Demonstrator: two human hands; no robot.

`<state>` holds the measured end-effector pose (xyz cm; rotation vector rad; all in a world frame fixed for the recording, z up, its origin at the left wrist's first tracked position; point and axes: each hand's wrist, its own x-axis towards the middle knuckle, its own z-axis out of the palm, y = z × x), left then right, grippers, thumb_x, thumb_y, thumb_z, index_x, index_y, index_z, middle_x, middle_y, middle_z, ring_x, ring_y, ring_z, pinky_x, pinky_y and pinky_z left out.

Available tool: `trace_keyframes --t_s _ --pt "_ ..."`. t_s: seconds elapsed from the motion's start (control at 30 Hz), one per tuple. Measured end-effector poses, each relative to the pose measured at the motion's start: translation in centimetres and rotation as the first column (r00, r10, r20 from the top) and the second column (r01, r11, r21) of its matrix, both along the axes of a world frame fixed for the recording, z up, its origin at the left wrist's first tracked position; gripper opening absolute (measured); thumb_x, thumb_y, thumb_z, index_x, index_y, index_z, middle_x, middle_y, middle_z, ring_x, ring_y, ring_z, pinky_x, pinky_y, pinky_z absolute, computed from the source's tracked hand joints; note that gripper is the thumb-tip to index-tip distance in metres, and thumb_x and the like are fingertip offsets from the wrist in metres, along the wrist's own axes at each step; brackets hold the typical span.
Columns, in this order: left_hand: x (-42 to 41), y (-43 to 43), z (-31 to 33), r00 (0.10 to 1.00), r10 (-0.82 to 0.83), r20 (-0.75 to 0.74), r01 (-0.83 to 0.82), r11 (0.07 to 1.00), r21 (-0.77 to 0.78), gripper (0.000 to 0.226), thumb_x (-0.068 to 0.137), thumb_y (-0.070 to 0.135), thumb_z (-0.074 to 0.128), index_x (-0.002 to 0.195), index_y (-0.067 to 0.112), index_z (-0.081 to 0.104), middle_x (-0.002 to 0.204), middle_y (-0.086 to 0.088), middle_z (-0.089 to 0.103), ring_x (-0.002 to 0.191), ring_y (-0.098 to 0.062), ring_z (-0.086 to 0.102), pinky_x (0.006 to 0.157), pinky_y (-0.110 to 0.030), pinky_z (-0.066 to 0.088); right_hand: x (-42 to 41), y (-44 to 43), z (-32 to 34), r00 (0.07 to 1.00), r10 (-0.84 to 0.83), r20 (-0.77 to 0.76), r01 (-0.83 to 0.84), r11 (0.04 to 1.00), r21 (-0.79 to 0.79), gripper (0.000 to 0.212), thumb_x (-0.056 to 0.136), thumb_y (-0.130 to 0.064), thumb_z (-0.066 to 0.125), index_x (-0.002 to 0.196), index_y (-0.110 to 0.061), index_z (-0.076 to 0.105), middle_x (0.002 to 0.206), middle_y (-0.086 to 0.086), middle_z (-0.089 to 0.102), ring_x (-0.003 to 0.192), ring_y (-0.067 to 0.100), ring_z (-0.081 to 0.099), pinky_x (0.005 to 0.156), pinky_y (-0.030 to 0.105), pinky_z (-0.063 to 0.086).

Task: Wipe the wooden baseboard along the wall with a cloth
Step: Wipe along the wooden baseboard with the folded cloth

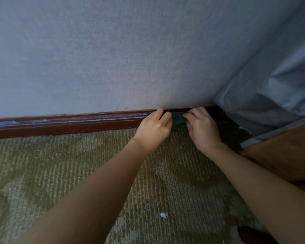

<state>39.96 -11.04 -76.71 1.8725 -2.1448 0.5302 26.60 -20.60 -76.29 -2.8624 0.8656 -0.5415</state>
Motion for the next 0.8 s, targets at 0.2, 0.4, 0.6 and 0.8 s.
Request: trace_keyframes --t_s 0.2,0.4,0.6,0.8 --pt "0.9 0.9 0.2 1.000 0.010 0.002 -0.010 1.000 0.005 0.016 0.075 0.002 0.057 0.077 0.001 0.073 0.073 -0.009 0.065 0.063 -0.023 0.061 0.054 -0.028 0.048 0.8 0.7 0.3 1.000 0.027 -0.006 -0.027 0.999 0.032 0.019 0.066 0.019 0.067 0.082 0.009 0.069 0.078 0.021 0.062 0.080 0.038 0.060 0.061 0.044 0.054" --pt "1.8 1.8 0.5 1.000 0.020 0.019 -0.019 1.000 -0.004 0.030 0.079 0.003 0.043 0.081 -0.002 0.072 0.072 -0.011 0.064 0.061 -0.025 0.060 0.054 -0.028 0.048 1.4 1.3 0.8 0.997 0.077 -0.025 -0.076 0.996 0.037 0.023 0.059 0.018 0.073 0.080 0.007 0.070 0.076 0.020 0.061 0.076 0.037 0.061 0.053 0.041 0.054" --pt "3.3 2.7 0.9 0.999 0.026 -0.029 -0.025 0.999 0.027 0.031 0.081 0.004 0.042 0.087 -0.007 0.070 0.077 -0.016 0.065 0.063 -0.029 0.061 0.056 -0.031 0.052 2.5 2.0 0.6 0.995 0.088 0.047 -0.089 0.996 0.018 0.024 0.064 0.015 0.072 0.086 0.006 0.071 0.079 0.020 0.062 0.077 0.037 0.060 0.056 0.042 0.054" --pt "2.4 2.2 0.3 0.998 0.049 -0.038 -0.048 0.998 0.037 0.031 0.077 0.003 0.042 0.084 -0.006 0.071 0.074 -0.015 0.064 0.064 -0.029 0.061 0.058 -0.031 0.052 1.8 1.5 0.3 0.994 0.108 0.002 -0.108 0.994 -0.004 0.030 0.061 0.016 0.075 0.089 0.006 0.071 0.081 0.020 0.062 0.077 0.037 0.061 0.058 0.042 0.054"
